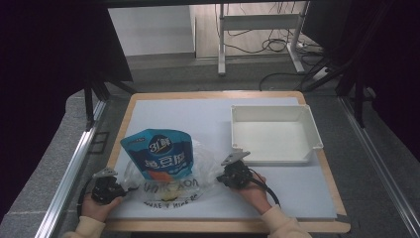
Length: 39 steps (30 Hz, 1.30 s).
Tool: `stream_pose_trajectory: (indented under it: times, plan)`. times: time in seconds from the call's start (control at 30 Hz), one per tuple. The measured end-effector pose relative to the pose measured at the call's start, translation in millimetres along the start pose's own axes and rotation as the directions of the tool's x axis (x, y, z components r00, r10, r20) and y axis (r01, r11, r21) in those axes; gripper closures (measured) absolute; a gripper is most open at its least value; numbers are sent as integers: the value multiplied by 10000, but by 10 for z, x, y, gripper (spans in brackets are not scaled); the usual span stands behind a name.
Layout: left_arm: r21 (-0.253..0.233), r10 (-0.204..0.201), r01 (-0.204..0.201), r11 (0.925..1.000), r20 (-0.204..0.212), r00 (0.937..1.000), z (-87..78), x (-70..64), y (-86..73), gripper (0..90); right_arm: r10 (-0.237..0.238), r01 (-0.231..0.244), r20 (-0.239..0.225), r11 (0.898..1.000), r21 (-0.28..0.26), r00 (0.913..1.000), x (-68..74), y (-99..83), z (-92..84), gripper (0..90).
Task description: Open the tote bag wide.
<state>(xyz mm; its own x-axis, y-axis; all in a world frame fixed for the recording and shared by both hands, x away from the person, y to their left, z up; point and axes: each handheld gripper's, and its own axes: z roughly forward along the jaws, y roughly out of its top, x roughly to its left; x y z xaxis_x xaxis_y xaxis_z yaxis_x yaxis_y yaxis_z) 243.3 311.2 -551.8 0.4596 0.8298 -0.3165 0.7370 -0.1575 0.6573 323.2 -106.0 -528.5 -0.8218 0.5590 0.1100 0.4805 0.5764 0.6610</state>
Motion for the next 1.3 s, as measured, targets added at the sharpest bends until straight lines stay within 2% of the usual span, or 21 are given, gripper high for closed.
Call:
stream_pose_trajectory:
  times: [0.13, 0.2, 0.27, 0.37, 0.43, 0.47, 0.5, 0.53, 0.57, 0.63, 0.67, 0.73, 0.77, 0.9, 1.03, 1.13, 1.17, 1.2, 1.3]
  plan:
    - [-100, 59, -57, 9999, 147, 9999, -2, -2, 5, 874, -120, 120, 12, 9999, -49, 9999, 10, 4, 2, 862]
    - [-284, 111, -104, 9995, 275, 9996, -21, -4, 7, 836, -147, 147, -13, 9999, -77, 9999, 18, 10, -6, 848]
    - [-613, 98, -75, 9981, 376, 9992, -66, -19, 7, 767, -190, 188, -46, 9993, -324, 9998, 33, 29, -40, 826]
    - [-727, 107, -83, 9973, 332, 9994, -88, -31, -1, 737, -246, 242, -77, 9987, -452, 9997, 36, 37, -67, 809]
    - [-805, 61, -35, 9967, 319, 9995, -108, -42, -11, 639, -175, 164, -188, 9983, -555, 9997, 41, 37, -93, 774]
    - [-956, -36, 61, 9954, 255, 9997, -136, -59, -23, 567, -189, 169, -285, 9975, -689, 9994, 55, 32, -124, 721]
    - [-956, -36, 61, 9954, 255, 9997, -136, -59, -23, 510, -189, 169, -285, 9975, -689, 9994, 55, 32, -124, 721]
    - [-1133, -61, 87, 9935, 233, 9997, -172, -72, -34, 510, -200, 175, -325, 9971, -738, 9993, 63, 30, -138, 692]
    - [-1290, -22, 53, 9916, 245, 9997, -234, -83, -51, 351, -253, 220, -333, 9952, -955, 9991, 91, 25, -193, 631]
    - [-1406, -1, 40, 9901, 278, 9996, -272, -89, -66, 273, -278, 238, -363, 9942, -1053, 9990, 98, 23, -214, 606]
    - [-1566, -15, 65, 9876, 320, 9995, -321, -100, -92, 273, -274, 224, -400, 9924, -1212, 9988, 107, 19, -246, 581]
    - [-1748, 47, 3, 9846, 282, 9996, -401, -115, -129, 219, -262, 189, -472, 9885, -1499, 9985, 117, 8, -327, 540]
    - [-1961, 95, -53, 9806, 205, 9997, -486, -138, -162, 191, -199, 112, -482, 9848, -1731, 9986, 134, -6, -401, 501]
    - [-2202, 135, -101, 9754, 138, 9998, -602, -163, -201, 170, -185, 82, -480, 9784, -2064, 9987, 161, -33, -511, 463]
    - [-2544, 92, -62, 9671, 107, 9999, -751, -161, -212, 154, -178, 99, -279, 9652, -2613, 9995, 197, -88, -713, 418]
    - [-2697, 28, 5, 9630, 118, 9999, -811, -169, -182, 155, -162, 115, -150, 9621, -2724, 9998, 195, -87, -764, 405]
    - [-2821, -68, 99, 9593, 121, 9999, -858, -199, -151, 154, -145, 122, -61, 9583, -2854, 9999, 187, -69, -817, 396]
    - [-2821, -68, 99, 9593, 121, 9999, -858, -199, -151, 153, -145, 122, -61, 9583, -2854, 9999, 187, -69, -817, 396]
    - [-3135, 112, -142, 9495, -114, 9999, -1037, -316, -26, 154, -236, 267, 139, 9518, -3056, 9996, 186, -13, -902, 391]
